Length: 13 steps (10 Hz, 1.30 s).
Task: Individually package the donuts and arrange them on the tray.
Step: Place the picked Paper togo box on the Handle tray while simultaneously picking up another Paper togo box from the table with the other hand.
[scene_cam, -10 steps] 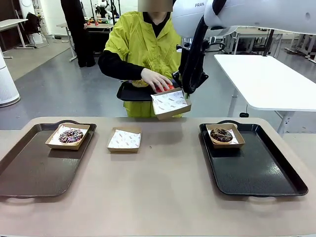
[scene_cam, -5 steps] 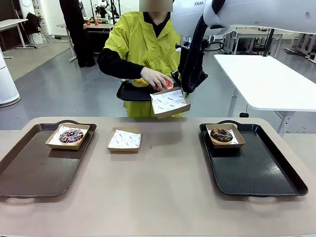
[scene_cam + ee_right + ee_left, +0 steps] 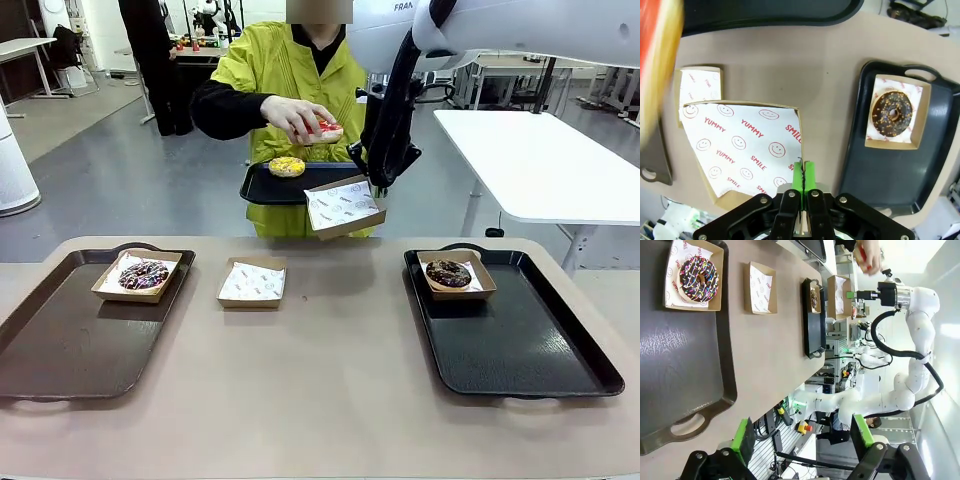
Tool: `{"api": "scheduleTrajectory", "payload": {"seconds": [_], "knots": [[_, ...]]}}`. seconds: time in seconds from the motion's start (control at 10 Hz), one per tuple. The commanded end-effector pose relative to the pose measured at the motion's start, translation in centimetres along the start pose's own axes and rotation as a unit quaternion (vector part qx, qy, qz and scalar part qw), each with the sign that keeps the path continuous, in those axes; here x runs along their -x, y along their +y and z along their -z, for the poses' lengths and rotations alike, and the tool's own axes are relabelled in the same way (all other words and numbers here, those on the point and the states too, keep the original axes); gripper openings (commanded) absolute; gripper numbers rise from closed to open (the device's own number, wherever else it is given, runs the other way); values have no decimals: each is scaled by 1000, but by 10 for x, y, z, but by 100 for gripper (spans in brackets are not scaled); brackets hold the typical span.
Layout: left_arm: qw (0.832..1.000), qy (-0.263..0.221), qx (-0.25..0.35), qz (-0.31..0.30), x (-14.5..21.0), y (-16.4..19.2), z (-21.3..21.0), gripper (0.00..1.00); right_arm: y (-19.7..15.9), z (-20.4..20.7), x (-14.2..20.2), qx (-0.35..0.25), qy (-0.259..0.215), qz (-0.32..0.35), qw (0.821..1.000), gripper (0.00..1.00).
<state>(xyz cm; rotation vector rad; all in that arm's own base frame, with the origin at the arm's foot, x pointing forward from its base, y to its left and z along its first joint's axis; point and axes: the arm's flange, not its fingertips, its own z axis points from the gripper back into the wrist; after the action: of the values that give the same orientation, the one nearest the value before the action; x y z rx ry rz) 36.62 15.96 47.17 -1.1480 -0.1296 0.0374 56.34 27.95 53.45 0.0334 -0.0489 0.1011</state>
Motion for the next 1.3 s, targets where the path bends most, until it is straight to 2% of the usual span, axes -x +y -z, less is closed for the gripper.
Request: {"api": "scheduleTrajectory", "payload": {"seconds": [0.0, 1.2], "knots": [[1000, 0, 1, 0, 1, 0, -2, 100, -2, 0, 4, 1, 2, 3, 1000, 0], [1000, 0, 1, 0, 1, 0, -2, 100, -2, 0, 4, 1, 2, 3, 1000, 0]]}}
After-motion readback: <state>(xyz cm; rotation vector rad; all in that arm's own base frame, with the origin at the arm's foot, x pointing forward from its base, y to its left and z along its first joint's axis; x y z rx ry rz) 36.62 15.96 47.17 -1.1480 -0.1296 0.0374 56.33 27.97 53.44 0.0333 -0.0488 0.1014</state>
